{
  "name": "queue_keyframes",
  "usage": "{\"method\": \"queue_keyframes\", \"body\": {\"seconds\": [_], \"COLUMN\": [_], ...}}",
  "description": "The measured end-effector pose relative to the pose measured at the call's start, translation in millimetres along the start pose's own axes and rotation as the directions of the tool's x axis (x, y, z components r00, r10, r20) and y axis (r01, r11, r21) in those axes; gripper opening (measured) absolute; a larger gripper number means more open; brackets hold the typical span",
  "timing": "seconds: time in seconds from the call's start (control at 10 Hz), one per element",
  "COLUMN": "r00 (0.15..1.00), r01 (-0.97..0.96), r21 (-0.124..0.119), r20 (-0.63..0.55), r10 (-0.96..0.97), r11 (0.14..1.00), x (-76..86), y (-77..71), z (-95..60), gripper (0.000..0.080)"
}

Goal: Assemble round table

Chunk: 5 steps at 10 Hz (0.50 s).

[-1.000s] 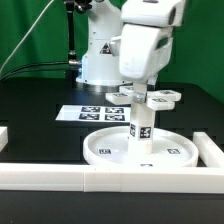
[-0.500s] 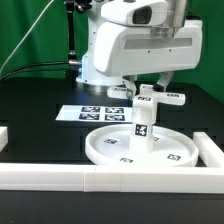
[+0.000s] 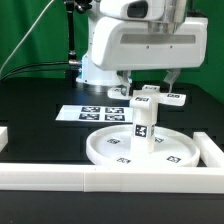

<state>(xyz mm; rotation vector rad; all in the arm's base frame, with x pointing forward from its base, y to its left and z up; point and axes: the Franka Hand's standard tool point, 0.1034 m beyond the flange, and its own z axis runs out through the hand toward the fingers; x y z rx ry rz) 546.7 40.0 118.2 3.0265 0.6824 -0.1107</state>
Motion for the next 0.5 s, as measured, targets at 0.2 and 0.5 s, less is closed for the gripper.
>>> {"method": "queue_keyframes", "body": {"seconds": [0.2, 0.5], "r00": [1.0, 1.0], "r01": [-0.029, -0.027], "r21": [-0.005, -0.004], "r20": [-0.009, -0.005], "r10": [0.028, 0.027], "r11": [1.0, 1.0], "x": [-2.6, -3.1], "y": [-2.2, -2.1], "z": [-26.5, -22.7], "gripper": [0.0646, 0.0649]}}
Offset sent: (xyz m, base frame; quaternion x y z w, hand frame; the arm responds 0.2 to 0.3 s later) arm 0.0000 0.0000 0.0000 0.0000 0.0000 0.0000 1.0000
